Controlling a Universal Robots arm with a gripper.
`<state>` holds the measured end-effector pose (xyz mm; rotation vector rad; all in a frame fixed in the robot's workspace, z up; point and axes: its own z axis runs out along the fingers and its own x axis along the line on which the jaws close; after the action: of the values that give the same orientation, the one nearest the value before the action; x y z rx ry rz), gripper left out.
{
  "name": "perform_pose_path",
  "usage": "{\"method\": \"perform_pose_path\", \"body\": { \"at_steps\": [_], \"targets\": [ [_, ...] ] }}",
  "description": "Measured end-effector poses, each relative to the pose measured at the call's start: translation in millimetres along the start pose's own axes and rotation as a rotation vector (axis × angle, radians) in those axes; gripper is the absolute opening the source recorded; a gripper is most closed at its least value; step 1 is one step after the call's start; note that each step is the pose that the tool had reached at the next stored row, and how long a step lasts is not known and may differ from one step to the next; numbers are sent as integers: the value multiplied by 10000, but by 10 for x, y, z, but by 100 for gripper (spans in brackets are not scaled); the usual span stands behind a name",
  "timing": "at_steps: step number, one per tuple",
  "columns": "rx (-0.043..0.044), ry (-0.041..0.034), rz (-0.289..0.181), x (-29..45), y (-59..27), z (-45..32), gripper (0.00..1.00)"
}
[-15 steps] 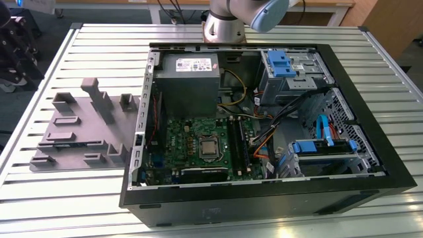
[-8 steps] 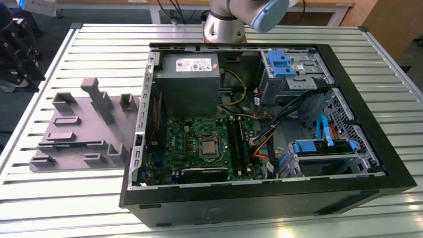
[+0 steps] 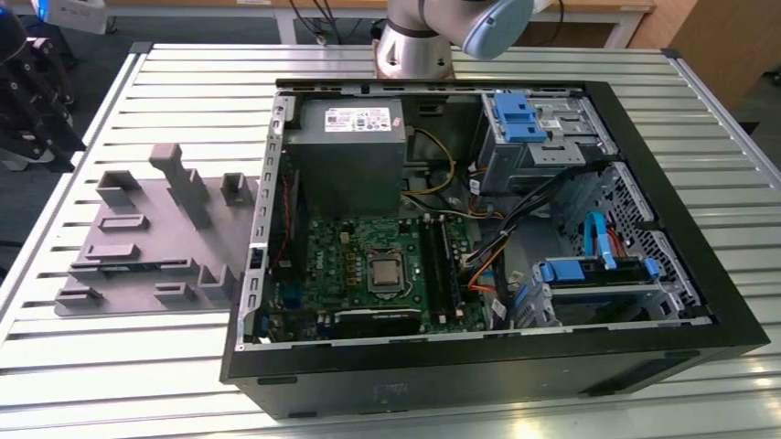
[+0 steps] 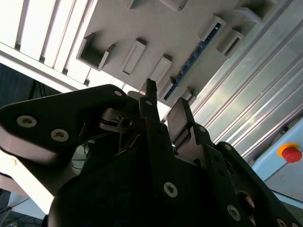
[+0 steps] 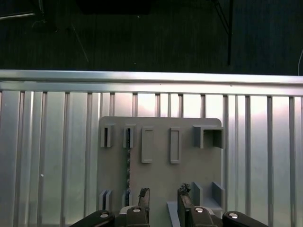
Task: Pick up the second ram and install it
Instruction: 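Pick up the second ram and move it above second insertion slot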
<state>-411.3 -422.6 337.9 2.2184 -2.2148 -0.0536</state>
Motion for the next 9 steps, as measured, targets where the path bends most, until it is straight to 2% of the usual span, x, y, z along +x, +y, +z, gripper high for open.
{"method": "perform_pose_path", "body": {
  "at_steps": [9],
  "targets": [
    [-1,-1,0,2,-1,36,37]
  ]
}}
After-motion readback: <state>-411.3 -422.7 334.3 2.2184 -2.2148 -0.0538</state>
